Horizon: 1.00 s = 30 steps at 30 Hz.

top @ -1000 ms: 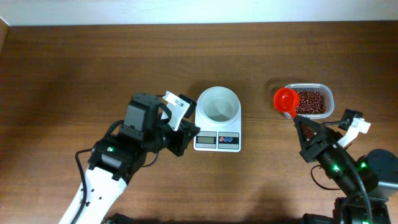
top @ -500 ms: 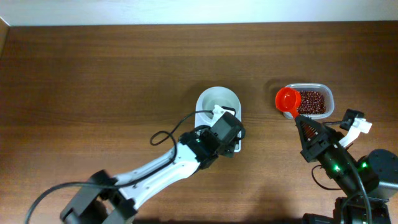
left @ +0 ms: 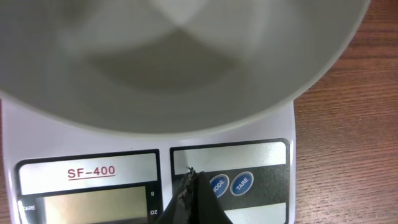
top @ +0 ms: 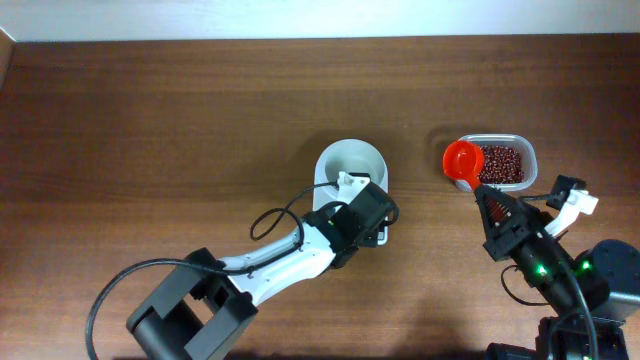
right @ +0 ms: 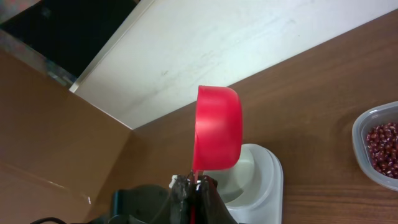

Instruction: Scoop and weigh 50g on scale

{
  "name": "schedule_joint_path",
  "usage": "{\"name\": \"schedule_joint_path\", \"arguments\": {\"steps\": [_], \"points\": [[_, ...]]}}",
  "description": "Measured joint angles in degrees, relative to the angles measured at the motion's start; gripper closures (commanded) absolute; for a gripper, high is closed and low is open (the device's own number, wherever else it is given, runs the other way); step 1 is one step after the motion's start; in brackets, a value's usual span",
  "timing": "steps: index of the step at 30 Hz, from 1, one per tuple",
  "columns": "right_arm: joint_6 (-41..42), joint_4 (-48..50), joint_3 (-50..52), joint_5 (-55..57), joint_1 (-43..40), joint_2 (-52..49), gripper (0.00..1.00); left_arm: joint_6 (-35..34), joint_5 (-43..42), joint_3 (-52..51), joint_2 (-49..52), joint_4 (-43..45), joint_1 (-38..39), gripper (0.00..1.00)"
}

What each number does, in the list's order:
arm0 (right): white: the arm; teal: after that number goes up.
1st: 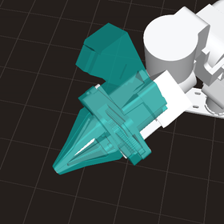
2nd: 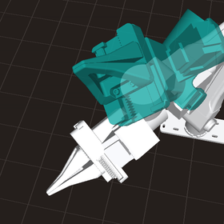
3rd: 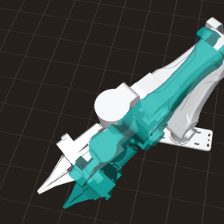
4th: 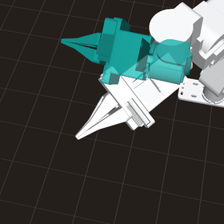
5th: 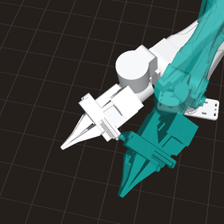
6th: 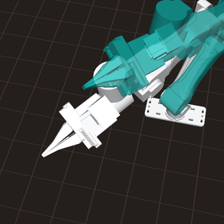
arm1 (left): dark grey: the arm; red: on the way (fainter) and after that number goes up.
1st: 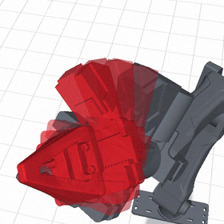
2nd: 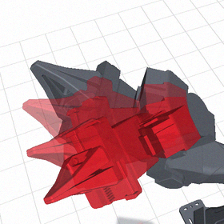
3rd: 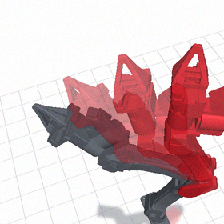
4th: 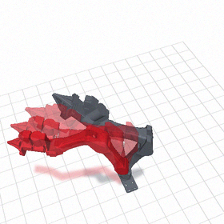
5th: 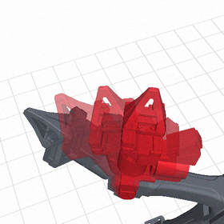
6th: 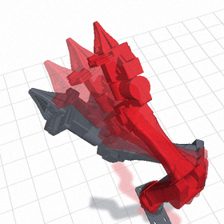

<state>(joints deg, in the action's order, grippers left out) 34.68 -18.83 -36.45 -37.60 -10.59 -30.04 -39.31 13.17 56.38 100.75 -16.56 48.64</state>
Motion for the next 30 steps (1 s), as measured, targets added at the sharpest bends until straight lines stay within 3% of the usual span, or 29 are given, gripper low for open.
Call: {"name": "schedule_joint_path", "arguments": {"steps": [30], "points": [[-0.2,0.0,0.0,0.0,0.0,0.0,0.96,-4.3,-2.9,0.8,1.8,-2.4,0.0,1.00]]}}
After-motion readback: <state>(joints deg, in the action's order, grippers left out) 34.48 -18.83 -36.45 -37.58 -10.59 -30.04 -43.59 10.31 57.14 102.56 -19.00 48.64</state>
